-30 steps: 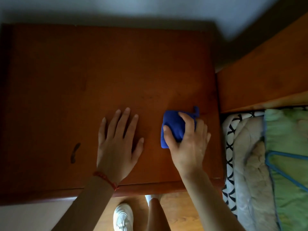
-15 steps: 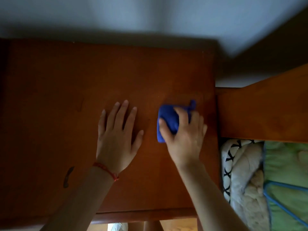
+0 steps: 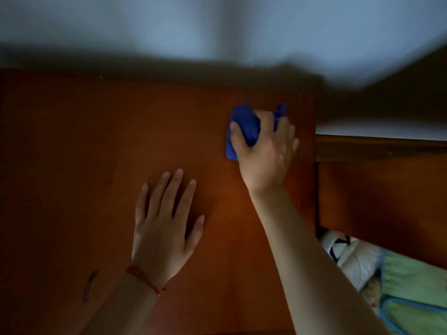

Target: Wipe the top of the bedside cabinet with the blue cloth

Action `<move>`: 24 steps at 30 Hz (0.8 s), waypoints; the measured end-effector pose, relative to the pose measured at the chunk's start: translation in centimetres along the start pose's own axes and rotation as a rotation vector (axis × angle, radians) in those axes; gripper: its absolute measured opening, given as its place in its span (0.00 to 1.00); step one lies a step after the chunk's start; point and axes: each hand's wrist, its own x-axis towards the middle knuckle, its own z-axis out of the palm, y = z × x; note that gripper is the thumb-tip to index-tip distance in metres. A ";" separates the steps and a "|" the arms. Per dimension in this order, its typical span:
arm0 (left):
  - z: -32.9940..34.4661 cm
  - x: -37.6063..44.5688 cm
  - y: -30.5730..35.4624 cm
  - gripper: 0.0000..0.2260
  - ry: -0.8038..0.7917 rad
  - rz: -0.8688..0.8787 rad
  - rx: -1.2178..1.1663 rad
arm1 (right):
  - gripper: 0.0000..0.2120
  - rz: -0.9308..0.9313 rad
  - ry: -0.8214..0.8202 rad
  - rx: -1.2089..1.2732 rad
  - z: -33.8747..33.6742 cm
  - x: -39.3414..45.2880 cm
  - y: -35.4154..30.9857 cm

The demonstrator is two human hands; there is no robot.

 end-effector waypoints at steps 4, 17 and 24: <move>-0.4 0.3 0.2 0.23 0.017 -0.014 -0.031 | 0.21 -0.004 -0.025 0.026 -0.6 -1.9 0.0; 0.1 8.0 -0.8 0.24 0.032 0.001 -0.003 | 0.22 -0.031 -0.036 0.050 0.7 1.7 -0.2; 0.3 7.9 -0.8 0.23 0.026 0.009 -0.005 | 0.20 -0.047 -0.017 0.038 2.0 5.2 -0.8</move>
